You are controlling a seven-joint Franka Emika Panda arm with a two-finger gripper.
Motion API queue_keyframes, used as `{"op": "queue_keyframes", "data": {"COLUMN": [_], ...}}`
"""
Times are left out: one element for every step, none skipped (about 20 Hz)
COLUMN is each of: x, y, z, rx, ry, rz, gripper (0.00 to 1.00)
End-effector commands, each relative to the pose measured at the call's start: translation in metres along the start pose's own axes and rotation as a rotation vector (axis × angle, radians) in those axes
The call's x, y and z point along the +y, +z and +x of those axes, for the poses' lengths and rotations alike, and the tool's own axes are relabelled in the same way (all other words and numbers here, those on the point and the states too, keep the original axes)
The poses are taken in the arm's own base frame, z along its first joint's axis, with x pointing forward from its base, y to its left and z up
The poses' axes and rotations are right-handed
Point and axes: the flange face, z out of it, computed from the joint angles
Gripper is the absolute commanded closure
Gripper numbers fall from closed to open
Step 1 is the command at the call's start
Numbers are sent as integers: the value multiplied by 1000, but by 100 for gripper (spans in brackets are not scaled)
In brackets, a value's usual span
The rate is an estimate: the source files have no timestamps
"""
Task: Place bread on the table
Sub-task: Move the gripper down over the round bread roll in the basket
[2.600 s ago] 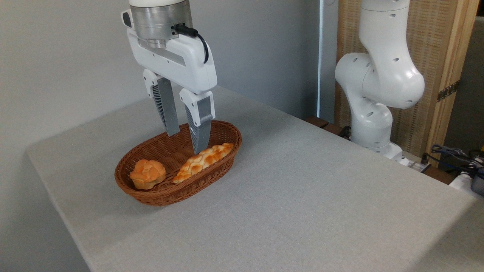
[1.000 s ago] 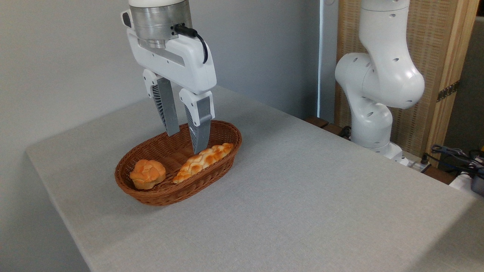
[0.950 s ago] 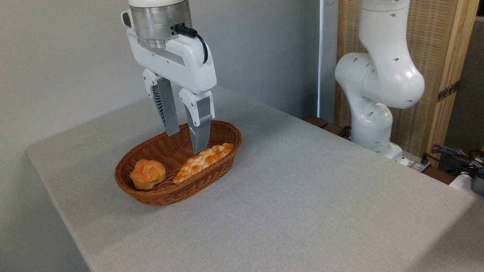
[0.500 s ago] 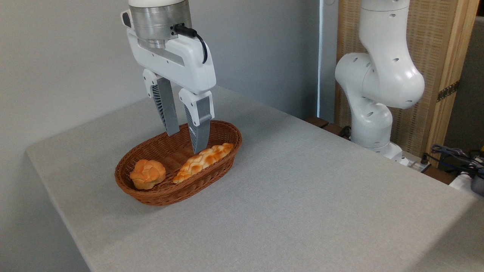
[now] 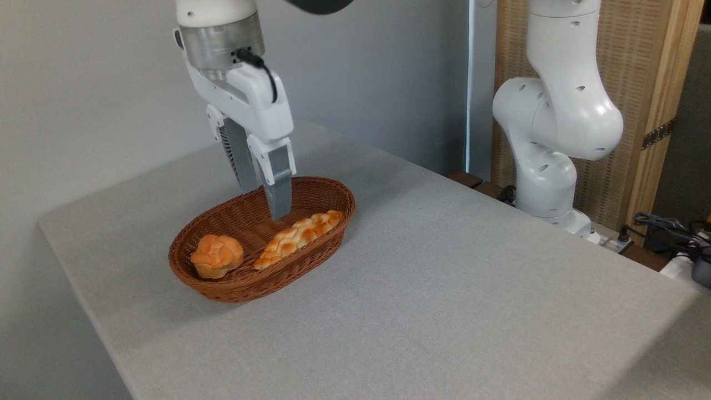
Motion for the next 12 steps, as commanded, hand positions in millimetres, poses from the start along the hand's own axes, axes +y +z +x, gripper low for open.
{"op": "queue_keyframes", "data": {"x": [21,28,32,35,40,44,46,49,49,54,59,58], "y": [29,38,45,55,65,75,84,90,97,104,111,116], "z": [30,43,54,63,73,80,85,89,91,96,100,102], "rx": [13,22,38,50,62,71,76,85,90,90,92,96], "ry": [12,24,39,53,70,84,96,107,112,124,134,137], "rz": [-14,-13,-6,-1,4,4,10,18,22,21,17,20], "gripper": [0,0,0,0,0,0,0,0,0,0,0,0]}}
